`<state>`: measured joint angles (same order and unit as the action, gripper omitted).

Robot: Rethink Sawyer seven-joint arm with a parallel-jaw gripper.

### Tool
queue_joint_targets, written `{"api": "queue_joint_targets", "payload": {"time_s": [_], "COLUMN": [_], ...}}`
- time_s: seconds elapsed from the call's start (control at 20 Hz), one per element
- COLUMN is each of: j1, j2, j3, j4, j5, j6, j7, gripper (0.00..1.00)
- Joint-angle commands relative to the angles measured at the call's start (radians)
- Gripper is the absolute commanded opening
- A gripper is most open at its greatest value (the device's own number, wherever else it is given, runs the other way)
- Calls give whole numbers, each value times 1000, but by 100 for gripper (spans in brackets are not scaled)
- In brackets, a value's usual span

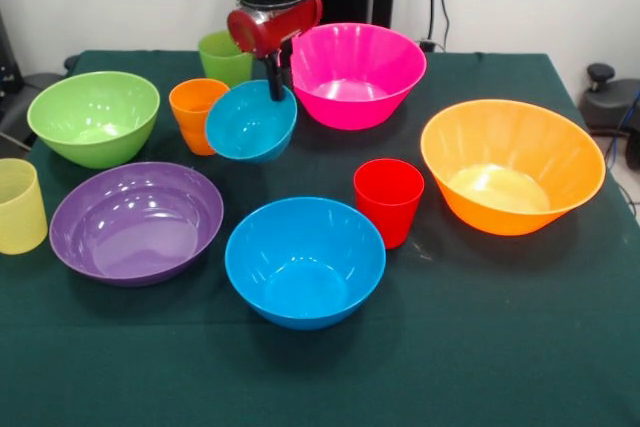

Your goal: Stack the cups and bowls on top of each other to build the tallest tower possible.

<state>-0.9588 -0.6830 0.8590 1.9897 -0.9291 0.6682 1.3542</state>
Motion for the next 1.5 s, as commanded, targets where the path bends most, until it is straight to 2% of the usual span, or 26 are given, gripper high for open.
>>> {"api": "queue_joint_targets", "payload": {"time_s": [0.05, 0.25, 0.55, 1.1, 1.2, 1.3, 1.4, 1.5], "j1": [-6, -25, -33, 55, 58, 57, 69, 96], "j2": [-51, -102, -172, -139, -152, -165, -186, -234], "j3": [79, 121, 167, 151, 176, 220, 274, 296], "j4": [113, 169, 272, 355, 377, 394, 402, 409], "j5": [23, 62, 112, -48, -41, -39, -61, -99], "j6": [120, 129, 70, -68, -70, -65, -66, -79], "j7": [-347, -328, -203, -93, -106, -162, -237, -233], "gripper": [0, 0, 0, 0, 0, 0, 0, 0]}}
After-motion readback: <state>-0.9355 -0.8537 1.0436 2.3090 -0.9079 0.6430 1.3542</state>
